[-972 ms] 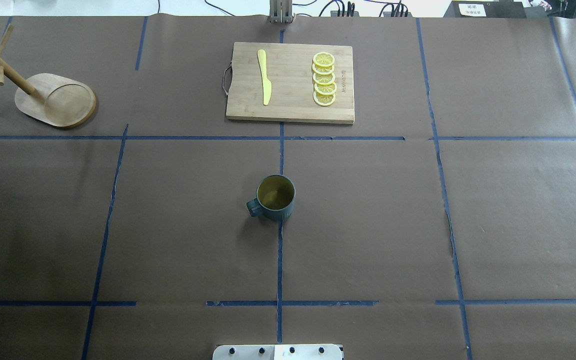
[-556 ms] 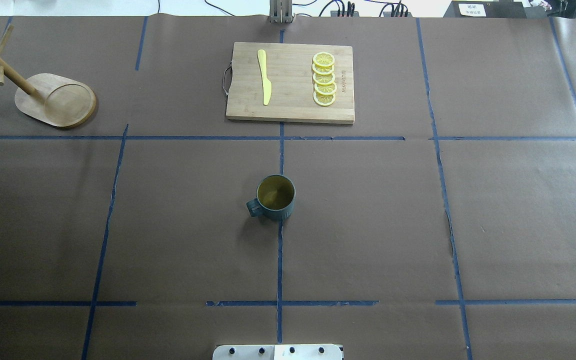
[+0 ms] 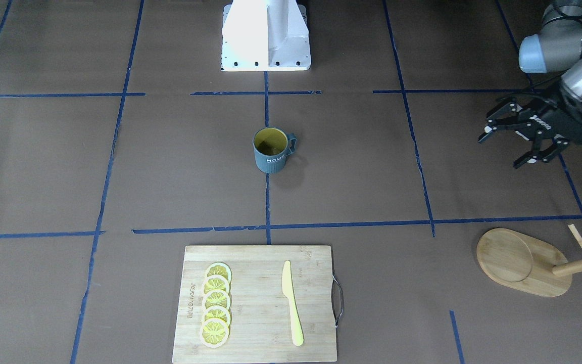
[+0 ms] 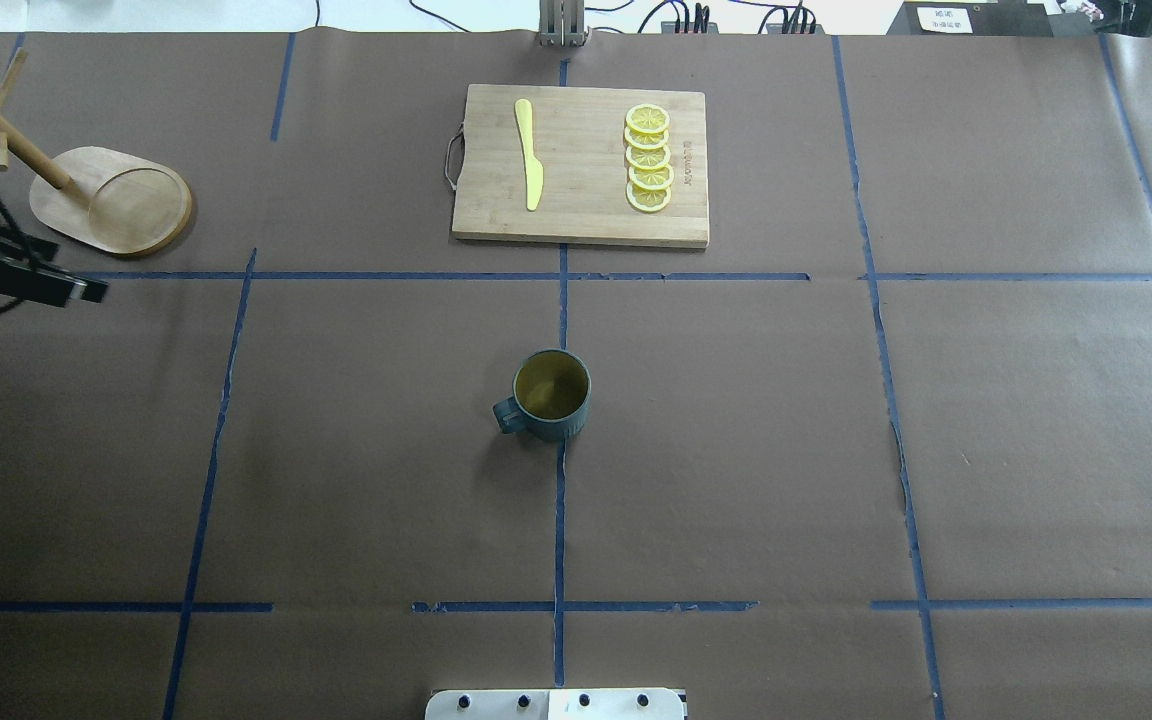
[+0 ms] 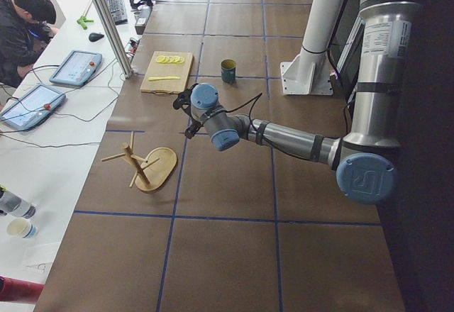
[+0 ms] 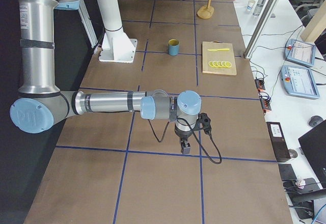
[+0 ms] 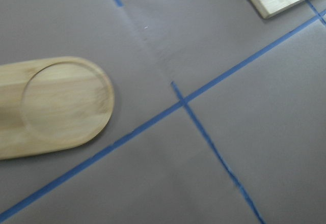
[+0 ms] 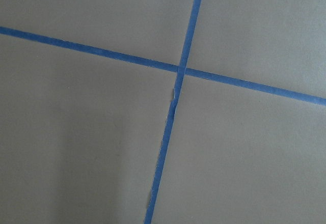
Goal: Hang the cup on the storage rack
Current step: 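Move the left gripper to the teal mug and grasp its rim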
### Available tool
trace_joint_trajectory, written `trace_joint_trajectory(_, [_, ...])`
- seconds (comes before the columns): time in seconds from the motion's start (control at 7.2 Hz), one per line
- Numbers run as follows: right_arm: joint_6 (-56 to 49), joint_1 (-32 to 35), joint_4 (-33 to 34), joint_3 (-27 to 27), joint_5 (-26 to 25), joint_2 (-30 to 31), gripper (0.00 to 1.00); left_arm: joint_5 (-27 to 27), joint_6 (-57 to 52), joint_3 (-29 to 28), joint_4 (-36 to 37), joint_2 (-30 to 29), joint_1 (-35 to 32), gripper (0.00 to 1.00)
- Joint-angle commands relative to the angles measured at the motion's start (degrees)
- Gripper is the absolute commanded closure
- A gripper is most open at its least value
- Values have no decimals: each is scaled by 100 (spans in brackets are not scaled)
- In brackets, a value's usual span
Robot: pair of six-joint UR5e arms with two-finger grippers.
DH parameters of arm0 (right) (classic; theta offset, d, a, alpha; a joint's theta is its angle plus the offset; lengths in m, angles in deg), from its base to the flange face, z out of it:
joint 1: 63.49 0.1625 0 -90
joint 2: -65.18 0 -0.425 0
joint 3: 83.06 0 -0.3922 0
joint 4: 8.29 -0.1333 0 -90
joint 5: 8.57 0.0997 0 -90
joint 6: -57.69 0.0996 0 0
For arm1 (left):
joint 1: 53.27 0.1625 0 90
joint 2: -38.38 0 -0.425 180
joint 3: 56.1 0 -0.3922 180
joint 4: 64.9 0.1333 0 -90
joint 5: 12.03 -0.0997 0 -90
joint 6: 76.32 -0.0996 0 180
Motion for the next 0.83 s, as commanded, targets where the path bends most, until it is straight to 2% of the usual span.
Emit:
trace_joint_trajectory(0.0, [-1, 0, 0, -3, -1, 10, 0, -1481, 555, 10, -444, -543, 1336, 0])
trace_joint_trajectory(0.14, [-1, 0, 0, -3, -10, 2, 0, -2296, 563, 54, -452, -781, 1976, 0])
trace_joint_trajectory(0.56, [8, 0, 0, -29, 7, -24, 0, -4108, 485, 99, -418, -1396, 3716, 0])
trace_joint_trajectory(0.69, [8, 0, 0, -29, 7, -33, 0, -4254, 415, 11, -426, -1416, 4018, 0])
